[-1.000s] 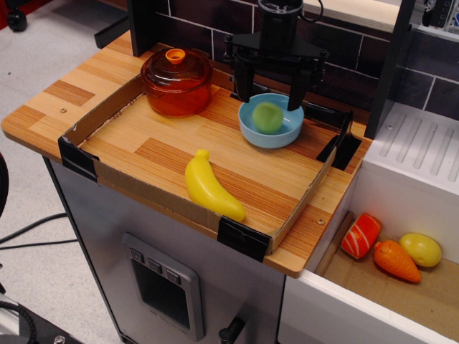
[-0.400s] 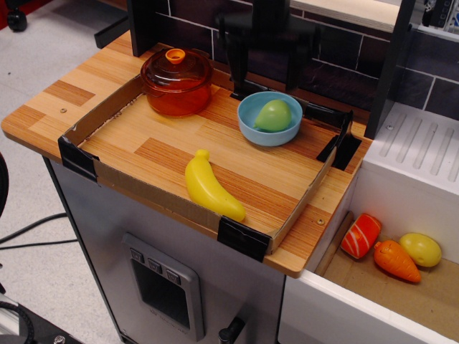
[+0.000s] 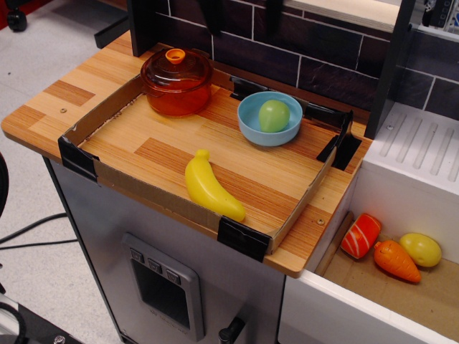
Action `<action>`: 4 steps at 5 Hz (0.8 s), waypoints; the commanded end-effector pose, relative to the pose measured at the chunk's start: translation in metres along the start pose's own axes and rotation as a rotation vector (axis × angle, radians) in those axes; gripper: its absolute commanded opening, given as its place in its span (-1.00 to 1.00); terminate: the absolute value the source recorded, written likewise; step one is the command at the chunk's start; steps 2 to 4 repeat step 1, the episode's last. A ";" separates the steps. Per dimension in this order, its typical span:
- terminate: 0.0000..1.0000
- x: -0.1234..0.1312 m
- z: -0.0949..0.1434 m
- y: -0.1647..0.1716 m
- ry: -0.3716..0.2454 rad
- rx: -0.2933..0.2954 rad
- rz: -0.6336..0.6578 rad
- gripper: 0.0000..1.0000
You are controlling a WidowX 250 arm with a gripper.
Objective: Put pear in bowl
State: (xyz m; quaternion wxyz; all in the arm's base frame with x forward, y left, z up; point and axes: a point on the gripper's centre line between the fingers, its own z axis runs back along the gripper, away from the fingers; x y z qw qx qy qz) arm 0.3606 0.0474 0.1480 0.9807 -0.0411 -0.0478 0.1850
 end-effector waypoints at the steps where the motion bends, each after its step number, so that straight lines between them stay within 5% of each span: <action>1: 1.00 0.000 0.029 0.000 -0.083 -0.020 -0.019 1.00; 4: 1.00 0.000 0.029 0.000 -0.083 -0.020 -0.019 1.00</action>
